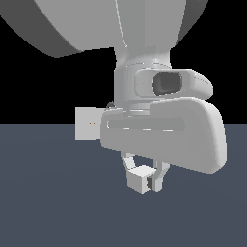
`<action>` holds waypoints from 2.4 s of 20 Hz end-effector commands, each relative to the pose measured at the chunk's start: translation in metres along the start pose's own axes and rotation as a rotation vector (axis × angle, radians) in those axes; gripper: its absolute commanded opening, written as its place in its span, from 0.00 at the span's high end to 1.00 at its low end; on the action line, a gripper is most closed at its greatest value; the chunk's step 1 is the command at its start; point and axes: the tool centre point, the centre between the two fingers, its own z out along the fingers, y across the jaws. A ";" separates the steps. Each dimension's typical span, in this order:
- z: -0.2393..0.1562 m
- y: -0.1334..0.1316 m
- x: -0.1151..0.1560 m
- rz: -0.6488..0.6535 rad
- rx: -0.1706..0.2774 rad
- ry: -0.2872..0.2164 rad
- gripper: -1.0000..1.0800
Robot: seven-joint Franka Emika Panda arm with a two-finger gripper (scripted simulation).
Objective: Plug the charger into the wall socket.
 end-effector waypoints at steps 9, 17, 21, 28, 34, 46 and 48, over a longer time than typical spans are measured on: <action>-0.021 -0.038 0.016 -0.234 0.001 0.003 1.00; -0.047 -0.092 0.022 -0.538 0.004 0.003 1.00; -0.060 -0.119 0.018 -0.691 0.005 0.003 1.00; -0.076 -0.152 0.006 -0.888 0.008 0.002 1.00; -0.084 -0.167 -0.002 -0.980 0.010 0.001 1.00; -0.085 -0.171 -0.004 -1.001 0.010 0.001 1.00; -0.085 -0.174 -0.003 -1.001 0.010 0.001 1.00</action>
